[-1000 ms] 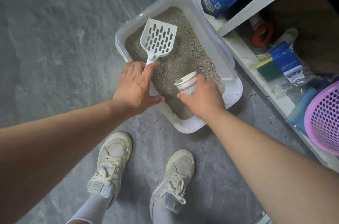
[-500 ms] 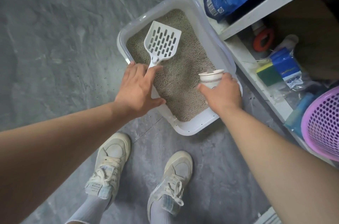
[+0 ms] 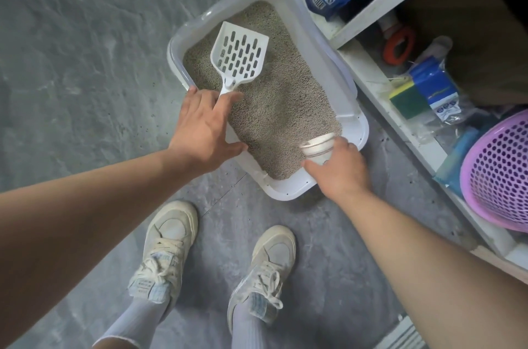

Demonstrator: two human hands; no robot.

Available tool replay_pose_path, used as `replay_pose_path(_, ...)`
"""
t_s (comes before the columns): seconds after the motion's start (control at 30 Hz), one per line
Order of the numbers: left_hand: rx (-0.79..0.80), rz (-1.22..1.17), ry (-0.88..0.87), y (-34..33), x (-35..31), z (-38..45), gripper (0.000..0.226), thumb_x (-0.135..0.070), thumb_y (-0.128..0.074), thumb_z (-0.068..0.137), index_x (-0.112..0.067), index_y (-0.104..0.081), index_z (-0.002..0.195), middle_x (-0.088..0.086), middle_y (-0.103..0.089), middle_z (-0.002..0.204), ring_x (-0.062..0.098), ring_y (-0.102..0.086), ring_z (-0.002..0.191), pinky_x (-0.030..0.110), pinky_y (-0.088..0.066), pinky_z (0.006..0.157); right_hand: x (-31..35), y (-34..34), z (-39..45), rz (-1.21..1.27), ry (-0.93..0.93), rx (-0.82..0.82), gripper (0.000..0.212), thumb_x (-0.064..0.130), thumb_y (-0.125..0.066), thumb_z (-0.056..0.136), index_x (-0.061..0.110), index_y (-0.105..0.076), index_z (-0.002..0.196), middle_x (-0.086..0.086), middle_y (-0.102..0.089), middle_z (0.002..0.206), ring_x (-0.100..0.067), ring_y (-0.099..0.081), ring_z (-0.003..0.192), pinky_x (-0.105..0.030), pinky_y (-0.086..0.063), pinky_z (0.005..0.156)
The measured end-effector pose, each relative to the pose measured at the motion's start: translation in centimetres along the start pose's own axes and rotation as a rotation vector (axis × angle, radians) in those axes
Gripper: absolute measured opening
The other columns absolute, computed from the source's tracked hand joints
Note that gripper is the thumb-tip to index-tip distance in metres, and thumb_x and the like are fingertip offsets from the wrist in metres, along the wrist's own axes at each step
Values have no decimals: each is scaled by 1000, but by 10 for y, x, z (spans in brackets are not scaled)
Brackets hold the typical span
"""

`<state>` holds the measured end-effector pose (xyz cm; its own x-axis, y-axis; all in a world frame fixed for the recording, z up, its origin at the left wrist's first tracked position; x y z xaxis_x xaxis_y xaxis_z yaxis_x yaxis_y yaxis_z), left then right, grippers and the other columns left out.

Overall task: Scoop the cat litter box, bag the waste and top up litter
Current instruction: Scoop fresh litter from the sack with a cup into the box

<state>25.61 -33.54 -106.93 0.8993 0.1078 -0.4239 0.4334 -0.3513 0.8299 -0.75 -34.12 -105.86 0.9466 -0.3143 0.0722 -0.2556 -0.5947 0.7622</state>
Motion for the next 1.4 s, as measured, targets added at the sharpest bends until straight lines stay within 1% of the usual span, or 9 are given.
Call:
replay_pose_path(0.07,2,2,-2,-1,1,0,95,-53,-82,71,-21,-35,148,14,-51,121,35,-43,128,49,-5,126,-15,5,-2,34,-104,-42,76,54,-78,73,10,-51,128,-16,-58,126,-38,-57,119,-43,-50,89)
replay_pose_path(0.23,-1,9,2,-3,-3,2,94,-51,-82,73,-20,-35,148,15,-51,122,35,-42,129,50,-5,126,-20,-14,-22,-97,60,71,72,51,-77,76,10,-50,129,-15,-56,128,-37,-53,121,-41,-47,94)
replay_pose_path(0.37,10,22,22,-4,-4,3,95,-48,-83,72,-21,-35,149,16,-51,124,35,-41,131,49,-4,126,-25,-4,-17,71,-101,-45,73,52,-78,75,10,-51,128,-16,-57,128,-38,-57,118,-42,-50,89)
replay_pose_path(0.5,17,39,27,-5,-6,4,97,-46,-83,71,-20,-34,150,16,-51,124,36,-41,131,49,-2,126,-13,-16,-25,-28,62,45,70,51,-76,76,12,-50,128,-14,-56,127,-36,-53,120,-43,-49,95)
replay_pose_path(0.63,31,62,38,-4,-6,3,98,-46,-83,71,-20,-33,151,17,-51,125,36,-41,132,49,-1,126,-18,-10,-20,50,-41,-31,72,52,-78,75,11,-51,127,-15,-57,127,-37,-56,119,-42,-49,91)
replay_pose_path(0.7,36,70,31,-4,-7,3,98,-46,-83,72,-20,-33,151,17,-51,125,36,-41,132,50,-2,126,-18,-12,-22,-12,23,8,72,52,-77,75,12,-51,129,-14,-57,128,-37,-54,120,-41,-48,91)
replay_pose_path(0.93,66,109,49,-4,-12,4,96,-47,-79,75,-20,-30,152,17,-50,129,37,-39,135,49,0,126,-32,5,-12,20,-43,-53,73,54,-76,76,11,-49,128,-15,-55,129,-38,-55,121,-41,-48,89)
replay_pose_path(1.07,65,159,55,-4,-19,4,91,-45,-74,79,-18,-28,153,20,-49,128,40,-39,133,52,-3,126,-29,2,-15,28,-7,6,74,55,-76,75,13,-49,129,-11,-55,130,-35,-55,121,-41,-48,91)
replay_pose_path(1.4,130,202,-35,-16,-43,0,86,-44,-64,84,-20,-23,156,16,-50,128,36,-42,133,52,-3,126,-26,-14,-34,29,13,8,69,55,-75,75,14,-47,123,-13,-58,125,-36,-57,117,-42,-48,86)
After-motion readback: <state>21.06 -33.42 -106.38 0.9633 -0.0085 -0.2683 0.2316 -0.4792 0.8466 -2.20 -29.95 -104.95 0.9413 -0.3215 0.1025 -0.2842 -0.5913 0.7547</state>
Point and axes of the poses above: each hand's wrist, its own z-axis towards the middle knuckle, its own y-axis out of the back of the hand, x = y × z, the point moved 4 cm from there along z, towards the middle knuckle
